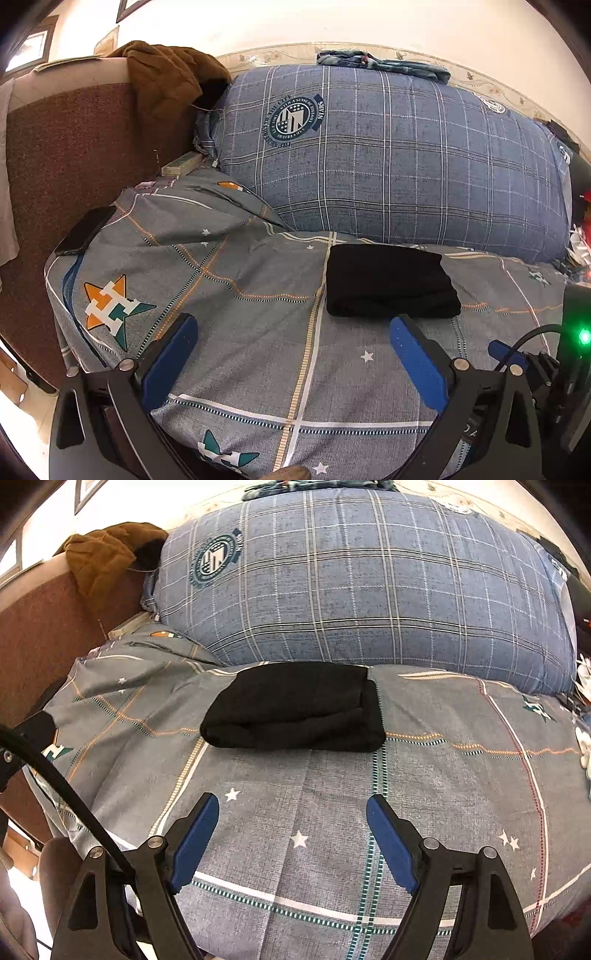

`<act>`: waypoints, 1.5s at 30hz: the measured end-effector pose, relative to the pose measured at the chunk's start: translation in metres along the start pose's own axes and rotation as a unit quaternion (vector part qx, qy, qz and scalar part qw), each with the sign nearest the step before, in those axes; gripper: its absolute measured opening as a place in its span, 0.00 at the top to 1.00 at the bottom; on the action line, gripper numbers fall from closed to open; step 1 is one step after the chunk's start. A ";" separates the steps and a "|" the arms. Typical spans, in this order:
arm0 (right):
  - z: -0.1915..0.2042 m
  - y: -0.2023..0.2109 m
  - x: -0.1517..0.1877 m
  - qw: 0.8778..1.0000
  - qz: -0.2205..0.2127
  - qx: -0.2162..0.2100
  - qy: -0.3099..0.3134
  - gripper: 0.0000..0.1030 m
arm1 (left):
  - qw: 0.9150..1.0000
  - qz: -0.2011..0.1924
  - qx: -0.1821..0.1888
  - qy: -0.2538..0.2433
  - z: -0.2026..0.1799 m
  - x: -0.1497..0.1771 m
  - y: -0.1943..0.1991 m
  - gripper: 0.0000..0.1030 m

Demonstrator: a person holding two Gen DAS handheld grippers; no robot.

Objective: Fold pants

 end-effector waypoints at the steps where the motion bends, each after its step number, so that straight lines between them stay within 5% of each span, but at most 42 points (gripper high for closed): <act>1: 0.001 0.000 0.000 1.000 0.001 -0.001 0.002 0.16 | 1.000 0.002 0.002 -0.002 -0.001 0.001 -0.001 0.00; 45: -0.025 -0.071 0.035 0.995 0.088 0.034 0.008 0.14 | 0.990 0.136 0.019 0.003 -0.016 0.069 -0.090 0.00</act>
Point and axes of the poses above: each gripper's, at about its wrist camera, not at the fingertips, and y roughly against the way its jaws point, z to its left, x to its underside, the point moved 3 cm from there along -y, roughly the way its jaws point, and after that the axes turned 15 degrees about -z, right-handed, at the moved point
